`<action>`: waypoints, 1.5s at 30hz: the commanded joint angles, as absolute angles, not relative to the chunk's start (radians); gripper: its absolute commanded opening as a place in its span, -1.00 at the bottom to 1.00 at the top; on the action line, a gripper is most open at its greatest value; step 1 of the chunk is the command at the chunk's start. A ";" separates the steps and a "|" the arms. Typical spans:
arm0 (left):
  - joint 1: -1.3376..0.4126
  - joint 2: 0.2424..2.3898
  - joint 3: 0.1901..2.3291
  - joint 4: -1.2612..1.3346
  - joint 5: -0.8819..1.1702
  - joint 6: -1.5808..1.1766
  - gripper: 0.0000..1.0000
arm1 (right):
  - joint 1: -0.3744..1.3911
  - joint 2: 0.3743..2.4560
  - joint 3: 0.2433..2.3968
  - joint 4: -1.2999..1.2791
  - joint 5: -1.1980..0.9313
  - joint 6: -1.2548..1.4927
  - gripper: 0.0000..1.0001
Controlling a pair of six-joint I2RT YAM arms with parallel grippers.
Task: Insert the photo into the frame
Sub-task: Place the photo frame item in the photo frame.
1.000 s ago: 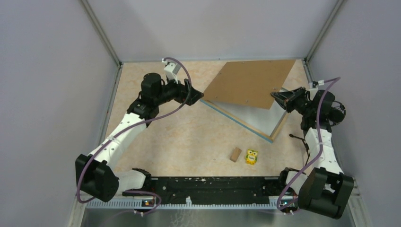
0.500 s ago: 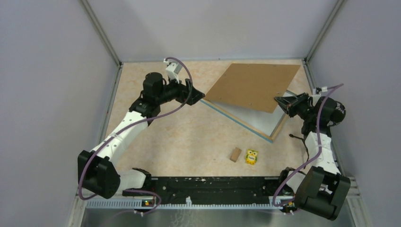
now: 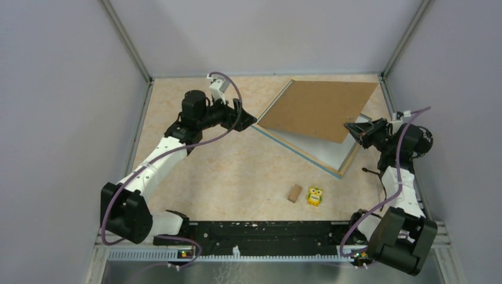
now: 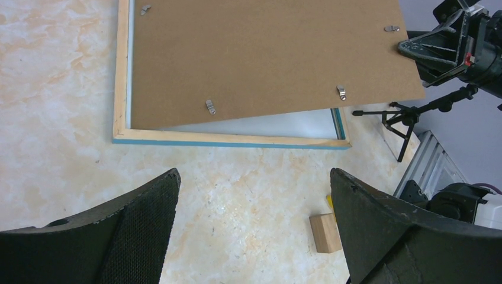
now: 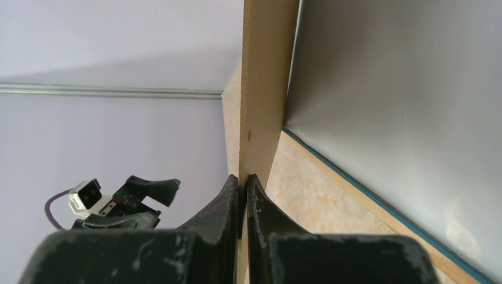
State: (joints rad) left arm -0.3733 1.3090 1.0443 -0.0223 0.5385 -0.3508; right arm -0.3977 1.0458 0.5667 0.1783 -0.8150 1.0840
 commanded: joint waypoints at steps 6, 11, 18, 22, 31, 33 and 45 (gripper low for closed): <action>-0.357 1.317 1.044 0.026 0.569 -0.373 0.97 | -0.413 1.068 0.538 0.400 -0.896 1.143 -1.00; -0.353 1.318 1.043 0.029 0.574 -0.377 0.97 | -0.413 1.093 0.538 0.406 -0.890 1.134 -1.00; -0.348 1.314 1.043 0.031 0.582 -0.382 0.97 | -0.413 1.141 0.532 0.402 -0.894 1.093 -1.00; -0.347 1.312 1.042 0.032 0.585 -0.385 0.97 | -0.413 1.170 0.540 0.358 -0.886 1.041 -1.00; -0.345 1.312 1.043 0.035 0.598 -0.393 0.97 | -0.413 1.215 0.667 -0.065 -0.760 0.674 -0.24; -0.344 1.312 1.042 0.037 0.602 -0.397 0.97 | -0.413 1.230 0.669 -0.096 -0.728 0.617 -0.05; -0.344 1.311 1.039 0.043 0.608 -0.405 0.98 | -0.315 1.244 0.708 -0.315 -0.404 0.430 0.61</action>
State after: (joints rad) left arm -0.3477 1.3182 1.0443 -0.0082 0.5877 -0.3958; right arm -0.3542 1.2579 0.6380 -0.2214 -0.5659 0.5182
